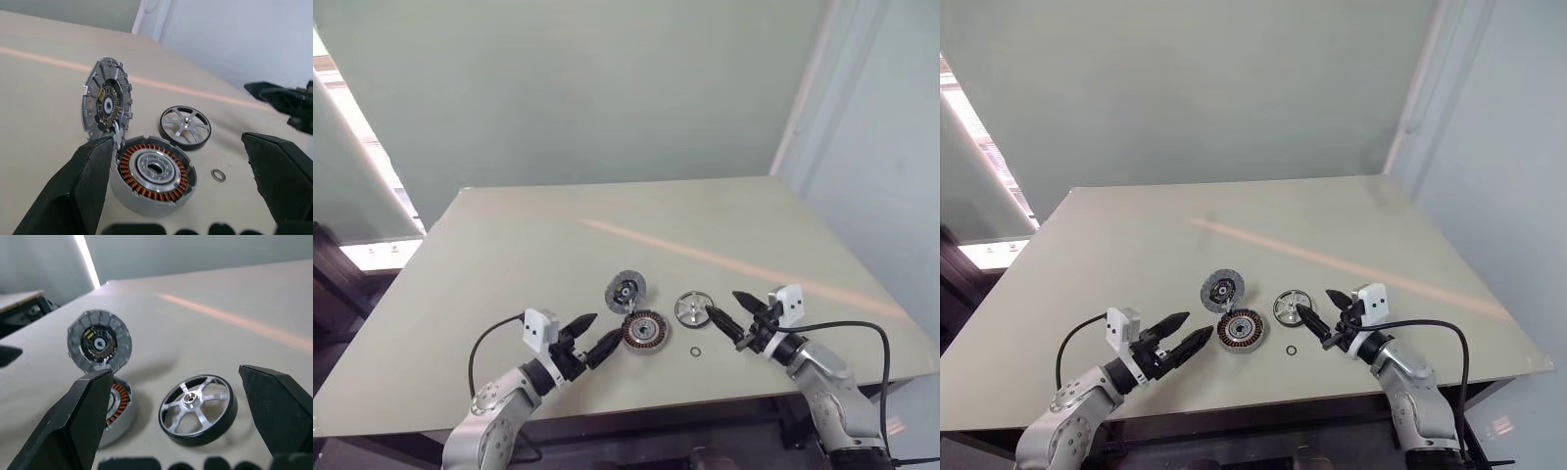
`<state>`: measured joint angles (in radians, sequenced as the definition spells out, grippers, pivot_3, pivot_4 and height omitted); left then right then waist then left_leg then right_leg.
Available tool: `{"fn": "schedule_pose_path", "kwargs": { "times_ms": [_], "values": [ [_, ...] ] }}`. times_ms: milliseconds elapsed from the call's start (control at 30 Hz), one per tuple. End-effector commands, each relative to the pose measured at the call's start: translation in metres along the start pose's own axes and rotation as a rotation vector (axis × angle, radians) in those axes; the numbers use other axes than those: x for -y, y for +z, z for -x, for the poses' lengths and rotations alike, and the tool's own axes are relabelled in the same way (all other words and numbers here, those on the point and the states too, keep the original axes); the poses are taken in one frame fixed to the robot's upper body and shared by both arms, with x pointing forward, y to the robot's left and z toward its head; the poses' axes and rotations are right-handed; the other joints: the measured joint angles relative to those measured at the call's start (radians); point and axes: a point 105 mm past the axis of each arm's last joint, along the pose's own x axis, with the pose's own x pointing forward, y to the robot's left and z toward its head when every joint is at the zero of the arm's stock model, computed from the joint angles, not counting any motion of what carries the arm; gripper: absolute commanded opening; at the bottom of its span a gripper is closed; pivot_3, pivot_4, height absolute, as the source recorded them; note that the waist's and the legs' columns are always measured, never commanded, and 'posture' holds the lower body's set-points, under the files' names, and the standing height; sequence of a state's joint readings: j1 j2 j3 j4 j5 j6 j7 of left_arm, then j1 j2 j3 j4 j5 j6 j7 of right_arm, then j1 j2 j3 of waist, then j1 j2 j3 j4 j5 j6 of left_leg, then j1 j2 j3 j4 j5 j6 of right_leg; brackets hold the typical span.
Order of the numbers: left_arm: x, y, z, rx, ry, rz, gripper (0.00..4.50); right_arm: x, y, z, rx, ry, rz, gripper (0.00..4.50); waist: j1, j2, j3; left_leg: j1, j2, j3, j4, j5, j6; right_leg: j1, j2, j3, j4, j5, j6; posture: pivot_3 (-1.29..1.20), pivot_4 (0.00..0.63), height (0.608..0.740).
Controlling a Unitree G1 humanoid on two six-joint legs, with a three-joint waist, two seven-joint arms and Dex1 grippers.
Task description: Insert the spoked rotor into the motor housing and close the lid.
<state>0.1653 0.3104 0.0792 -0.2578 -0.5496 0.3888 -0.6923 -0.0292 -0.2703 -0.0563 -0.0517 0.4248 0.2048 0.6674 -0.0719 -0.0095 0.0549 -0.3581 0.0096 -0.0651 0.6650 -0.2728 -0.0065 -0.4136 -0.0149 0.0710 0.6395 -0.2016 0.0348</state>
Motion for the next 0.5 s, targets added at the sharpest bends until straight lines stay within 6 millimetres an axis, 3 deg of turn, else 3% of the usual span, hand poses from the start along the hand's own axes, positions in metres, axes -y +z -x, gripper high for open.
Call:
{"fn": "schedule_pose_path", "kwargs": {
  "times_ms": [33,300,500],
  "values": [
    [0.017,0.011,0.001,0.003,-0.066,-0.040,4.47,-0.005,0.010,-0.003,-0.029,0.050,0.040,4.50,0.000,0.000,0.000,0.000,0.000,0.000,0.000,0.000,0.000,0.000,0.000,0.000,0.000,0.000,0.000,0.00,0.000,0.740],
    [0.020,-0.005,0.017,-0.120,-0.101,-0.092,4.47,-0.013,-0.016,0.009,-0.208,0.120,0.143,4.50,0.000,0.001,0.000,0.000,0.000,0.000,0.000,0.000,0.000,-0.002,0.000,0.000,0.000,0.000,0.000,0.00,0.000,0.740],
    [0.017,-0.010,0.018,-0.125,-0.115,-0.129,4.47,-0.021,-0.036,0.005,-0.246,0.147,0.182,4.50,0.000,0.000,0.000,-0.002,0.001,0.002,0.000,0.000,0.000,-0.004,0.000,0.000,0.000,0.000,0.000,0.00,0.000,0.740]
  ]
}}
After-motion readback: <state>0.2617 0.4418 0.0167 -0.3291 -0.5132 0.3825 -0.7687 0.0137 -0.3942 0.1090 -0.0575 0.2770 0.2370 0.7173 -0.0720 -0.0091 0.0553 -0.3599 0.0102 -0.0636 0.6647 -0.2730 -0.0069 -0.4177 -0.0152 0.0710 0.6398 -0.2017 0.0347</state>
